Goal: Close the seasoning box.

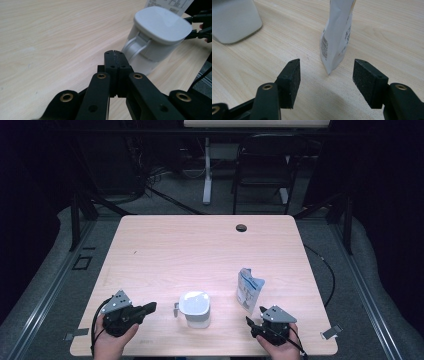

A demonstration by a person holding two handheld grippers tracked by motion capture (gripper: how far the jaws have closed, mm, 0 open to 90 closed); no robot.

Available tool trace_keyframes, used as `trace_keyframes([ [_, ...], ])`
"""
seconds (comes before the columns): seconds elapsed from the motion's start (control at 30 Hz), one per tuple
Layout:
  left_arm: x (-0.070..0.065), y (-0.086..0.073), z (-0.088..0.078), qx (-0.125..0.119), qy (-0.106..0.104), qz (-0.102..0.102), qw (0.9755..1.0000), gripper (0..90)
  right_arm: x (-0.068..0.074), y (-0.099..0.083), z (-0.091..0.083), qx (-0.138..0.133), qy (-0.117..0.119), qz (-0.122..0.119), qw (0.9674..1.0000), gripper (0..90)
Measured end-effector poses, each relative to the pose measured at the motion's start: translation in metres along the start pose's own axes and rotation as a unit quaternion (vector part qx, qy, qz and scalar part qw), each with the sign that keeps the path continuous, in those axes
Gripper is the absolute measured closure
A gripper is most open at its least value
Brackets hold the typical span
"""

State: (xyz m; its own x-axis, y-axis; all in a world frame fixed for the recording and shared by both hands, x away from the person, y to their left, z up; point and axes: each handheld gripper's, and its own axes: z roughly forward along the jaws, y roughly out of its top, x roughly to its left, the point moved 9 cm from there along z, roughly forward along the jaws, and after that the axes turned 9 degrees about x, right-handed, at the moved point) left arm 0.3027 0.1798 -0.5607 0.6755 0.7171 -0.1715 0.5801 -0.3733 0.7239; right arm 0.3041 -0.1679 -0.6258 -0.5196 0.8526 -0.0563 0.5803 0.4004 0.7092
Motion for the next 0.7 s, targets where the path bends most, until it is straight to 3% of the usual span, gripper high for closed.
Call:
trace_keyframes([
  [0.37, 0.022, -0.032, 0.002, 0.005, 0.006, -0.034, 0.9994, 90.0, 0.000, -0.001, 0.003, 0.001, -0.001, 0.008, 1.0000, 39.1],
  [0.53, 0.029, -0.042, 0.005, 0.018, 0.016, -0.031, 0.9992, 90.0, 0.002, -0.002, 0.005, 0.007, 0.002, 0.003, 1.0000, 39.1],
  [0.7, 0.037, -0.048, 0.009, 0.022, 0.018, -0.043, 0.9987, 89.6, 0.002, -0.003, 0.007, 0.010, 0.000, 0.002, 0.9999, 39.1],
])
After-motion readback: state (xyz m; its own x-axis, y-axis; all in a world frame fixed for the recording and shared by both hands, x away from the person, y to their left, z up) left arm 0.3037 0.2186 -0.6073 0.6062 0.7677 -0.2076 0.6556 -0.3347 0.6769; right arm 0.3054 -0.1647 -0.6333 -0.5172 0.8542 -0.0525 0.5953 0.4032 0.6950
